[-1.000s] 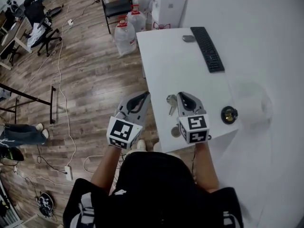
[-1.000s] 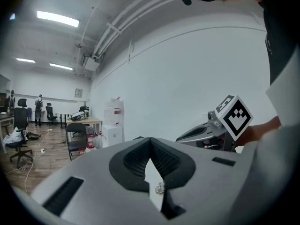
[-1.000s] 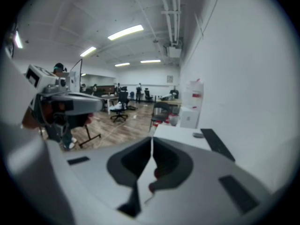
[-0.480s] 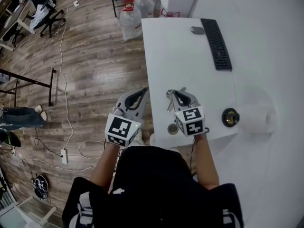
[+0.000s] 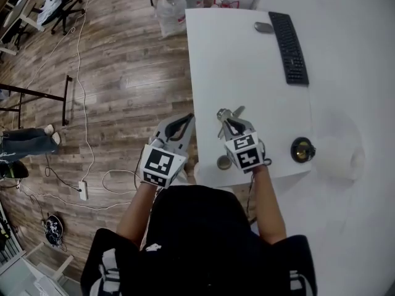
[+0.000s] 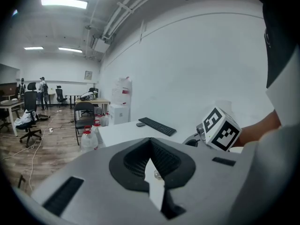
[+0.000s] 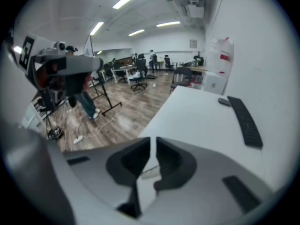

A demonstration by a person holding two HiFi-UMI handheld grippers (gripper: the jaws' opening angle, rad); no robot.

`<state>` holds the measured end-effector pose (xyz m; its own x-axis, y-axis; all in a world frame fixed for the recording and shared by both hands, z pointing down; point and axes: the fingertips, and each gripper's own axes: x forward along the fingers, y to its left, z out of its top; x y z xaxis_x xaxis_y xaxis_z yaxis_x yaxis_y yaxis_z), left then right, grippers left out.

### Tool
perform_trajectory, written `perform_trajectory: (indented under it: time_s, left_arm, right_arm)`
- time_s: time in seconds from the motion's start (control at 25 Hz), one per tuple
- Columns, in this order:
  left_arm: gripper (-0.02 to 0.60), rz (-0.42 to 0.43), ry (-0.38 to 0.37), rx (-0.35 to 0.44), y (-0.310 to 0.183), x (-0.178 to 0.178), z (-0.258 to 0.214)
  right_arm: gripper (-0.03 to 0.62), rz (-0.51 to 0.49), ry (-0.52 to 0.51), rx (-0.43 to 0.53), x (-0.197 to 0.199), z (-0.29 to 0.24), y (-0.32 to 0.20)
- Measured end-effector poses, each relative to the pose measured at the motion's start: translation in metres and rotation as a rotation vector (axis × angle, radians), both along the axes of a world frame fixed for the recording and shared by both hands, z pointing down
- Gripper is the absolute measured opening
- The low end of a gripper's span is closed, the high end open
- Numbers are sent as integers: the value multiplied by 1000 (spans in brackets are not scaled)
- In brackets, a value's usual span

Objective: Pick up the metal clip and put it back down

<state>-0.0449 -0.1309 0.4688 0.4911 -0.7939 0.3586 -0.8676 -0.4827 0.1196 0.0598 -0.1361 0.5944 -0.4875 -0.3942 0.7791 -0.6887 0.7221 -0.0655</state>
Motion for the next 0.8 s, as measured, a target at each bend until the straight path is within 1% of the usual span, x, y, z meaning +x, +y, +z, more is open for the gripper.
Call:
perform_trajectory:
  time_s: [0.08,0.2,0.32,0.4,0.56,0.64,0.8]
  left_arm:
    - [25,-1,0,-12,0,0,4]
    - [25,-7,-4,-29,-1,-2,15]
    - [25,-16,-12,-45,-2,-7,25]
    - [25,-23,-16,-59,-2,-11,31]
    - [25,-33,-18,-86,-4,-16,42]
    - [25,-33,-30,-96,-3,-15,47]
    - [25,-36,-26,-116,-1,-13,55]
  right_arm:
    - [50,-12,26,-30,4,14,2]
    - [106,-39,69,-83,10,42,2]
    - [141,-65,110,-112,12,65,-3]
    - [182,-85,143,-112,13,76,-7]
    - [227,-137,200,-108,12,96,-16]
    - [239,-166,226,-104,14,103,-20]
    - [254,-223,282,-99,16,114,-24]
